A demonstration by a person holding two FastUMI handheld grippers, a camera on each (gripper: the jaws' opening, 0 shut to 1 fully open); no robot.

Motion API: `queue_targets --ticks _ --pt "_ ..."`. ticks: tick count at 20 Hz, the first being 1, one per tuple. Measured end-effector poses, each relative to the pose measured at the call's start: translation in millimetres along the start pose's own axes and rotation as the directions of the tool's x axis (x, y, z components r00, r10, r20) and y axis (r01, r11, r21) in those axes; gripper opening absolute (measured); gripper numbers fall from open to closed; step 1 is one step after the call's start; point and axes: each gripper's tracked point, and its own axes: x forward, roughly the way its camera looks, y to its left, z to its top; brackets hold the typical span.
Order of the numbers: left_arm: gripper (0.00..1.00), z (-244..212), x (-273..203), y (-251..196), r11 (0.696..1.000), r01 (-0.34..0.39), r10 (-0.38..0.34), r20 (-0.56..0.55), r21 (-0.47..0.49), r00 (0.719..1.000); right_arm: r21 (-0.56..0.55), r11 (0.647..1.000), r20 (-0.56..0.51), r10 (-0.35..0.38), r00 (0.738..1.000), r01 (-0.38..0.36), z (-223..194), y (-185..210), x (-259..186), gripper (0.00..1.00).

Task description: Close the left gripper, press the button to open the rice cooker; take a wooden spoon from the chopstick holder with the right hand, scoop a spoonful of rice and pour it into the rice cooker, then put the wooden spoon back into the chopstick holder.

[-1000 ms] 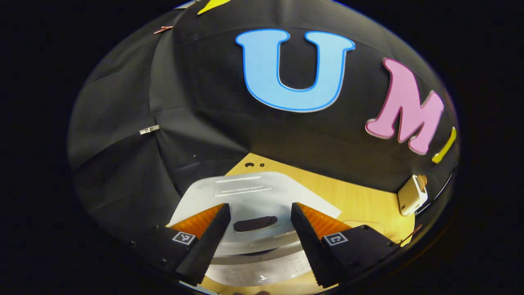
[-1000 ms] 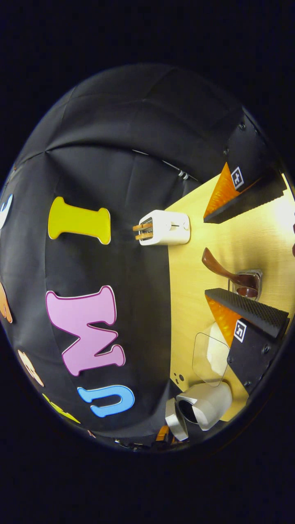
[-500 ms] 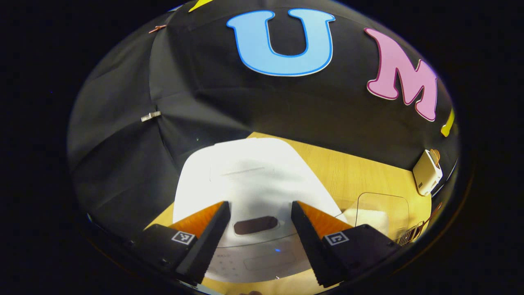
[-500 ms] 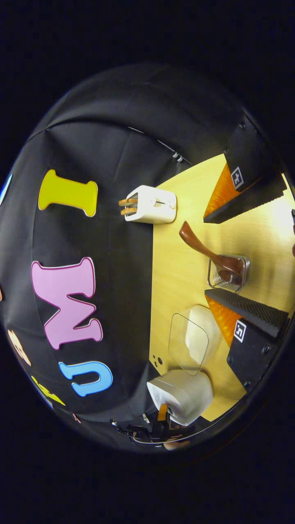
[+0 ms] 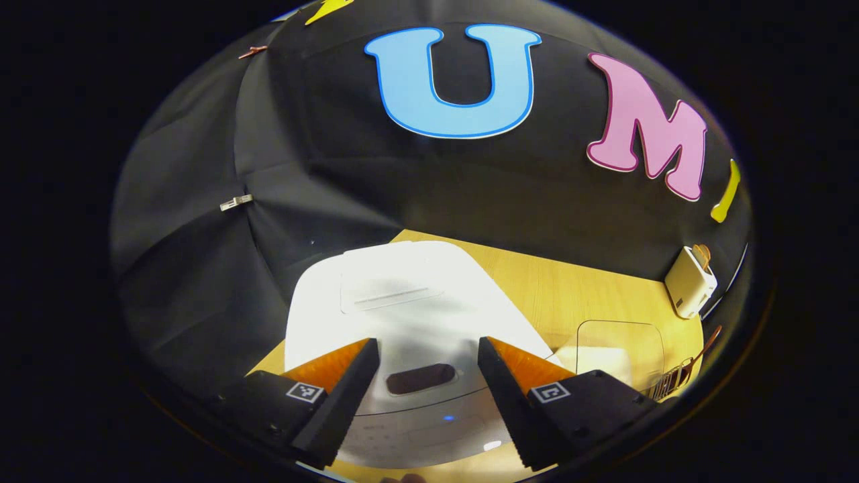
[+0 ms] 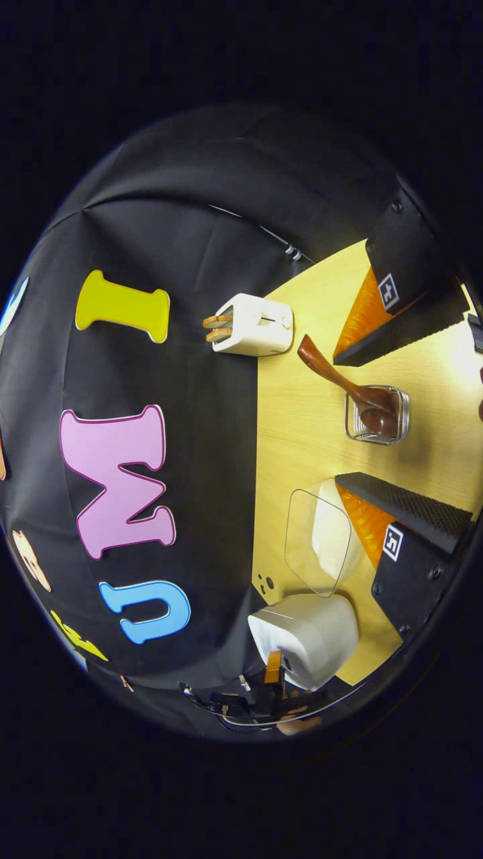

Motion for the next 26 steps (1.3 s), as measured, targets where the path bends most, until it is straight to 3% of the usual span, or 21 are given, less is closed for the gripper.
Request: queue_targets --ticks 3,7,11,15,20,26 --pt "0.96 25.5 -28.9 0.3 0.999 0.045 -0.044 0.096 -0.004 0.994 -0.014 1.0 0.041 -0.019 0.999 0.02 16.0 14.2 -14.2 0.99" --pt "0.96 54.9 -108.3 -3.3 0.995 0.075 -0.091 0.273 0.066 0.958 -0.004 1.0 0.11 -0.03 0.994 0.03 40.6 45.2 -33.8 0.99" --pt "0.96 43.5 -204.8 -26.4 0.98 0.188 -0.196 0.377 0.06 0.905 0.019 1.0 0.179 -0.016 0.984 0.013 63.5 86.0 -63.7 0.99" --pt "0.96 28.1 -257.0 -28.7 0.967 0.242 -0.251 0.405 0.076 0.879 0.067 0.998 0.171 0.003 0.985 -0.014 58.3 121.6 -94.0 0.98" --pt "0.95 -2.6 -283.7 -6.0 0.974 0.223 -0.218 0.401 0.036 0.89 0.014 0.994 0.161 0.103 0.982 -0.106 48.5 160.9 -115.7 0.98" --pt "0.96 -3.8 -289.4 -11.7 0.98 0.199 -0.183 0.405 0.002 0.896 -0.039 0.982 0.159 0.189 0.969 -0.185 48.9 169.2 -109.1 0.99"
